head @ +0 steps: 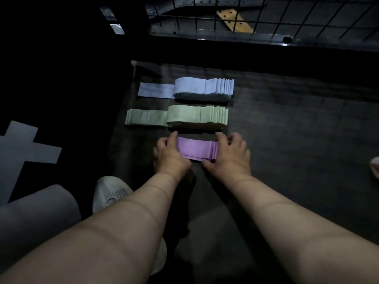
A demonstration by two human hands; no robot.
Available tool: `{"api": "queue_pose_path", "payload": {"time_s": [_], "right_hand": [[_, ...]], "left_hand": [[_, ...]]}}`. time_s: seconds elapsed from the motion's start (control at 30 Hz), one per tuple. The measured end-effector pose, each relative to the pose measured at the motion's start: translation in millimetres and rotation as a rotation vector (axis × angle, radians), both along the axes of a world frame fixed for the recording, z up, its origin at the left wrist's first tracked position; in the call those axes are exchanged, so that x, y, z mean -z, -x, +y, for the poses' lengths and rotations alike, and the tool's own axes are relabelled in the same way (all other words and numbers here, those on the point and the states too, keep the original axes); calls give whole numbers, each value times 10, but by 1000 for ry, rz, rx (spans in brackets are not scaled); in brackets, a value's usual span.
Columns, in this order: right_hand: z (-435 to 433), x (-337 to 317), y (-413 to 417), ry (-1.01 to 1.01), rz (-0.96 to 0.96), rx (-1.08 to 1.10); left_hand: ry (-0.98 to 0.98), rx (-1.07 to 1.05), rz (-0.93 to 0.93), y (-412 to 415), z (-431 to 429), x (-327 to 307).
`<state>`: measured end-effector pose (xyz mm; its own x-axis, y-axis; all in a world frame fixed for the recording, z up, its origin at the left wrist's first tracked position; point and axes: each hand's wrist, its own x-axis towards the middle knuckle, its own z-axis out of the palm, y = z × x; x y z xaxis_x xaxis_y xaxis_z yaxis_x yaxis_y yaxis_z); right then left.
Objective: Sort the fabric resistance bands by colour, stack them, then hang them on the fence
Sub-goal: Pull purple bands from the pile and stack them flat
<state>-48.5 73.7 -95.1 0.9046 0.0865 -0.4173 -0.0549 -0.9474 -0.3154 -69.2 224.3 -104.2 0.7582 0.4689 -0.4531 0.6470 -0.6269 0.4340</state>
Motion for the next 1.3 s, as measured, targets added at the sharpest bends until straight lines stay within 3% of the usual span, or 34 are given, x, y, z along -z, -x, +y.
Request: {"api": "queue_pose_path", "payload": {"time_s": [0.07,0.13,0.53,0.77,1.03,1.13,1.2,1.3], "right_hand": [[-34,5,-14,15,-57,-222],[-41,22,-65,7,-31,-312],[-62,90,-153,-138,-48,-241],[-23,63,-185,-56,-62,-343],[-170,120,-100,-148,-79,-215],[-165,143,-7,-264,-108,93],[-130,180,15,-359,-22,293],[-86,226,9,-422,52,435]], "left_hand": [[-1,21,-6,37,39,26],[-25,28,-32,40,72,52],[-121,198,-25,-73,116,60],[-193,358,52,-134,98,-5],[-181,394,91,-142,48,-5],[-180,383,95,-152,30,2],[-185,387,94,-151,16,4],[-194,396,97,-144,2,5]]}}
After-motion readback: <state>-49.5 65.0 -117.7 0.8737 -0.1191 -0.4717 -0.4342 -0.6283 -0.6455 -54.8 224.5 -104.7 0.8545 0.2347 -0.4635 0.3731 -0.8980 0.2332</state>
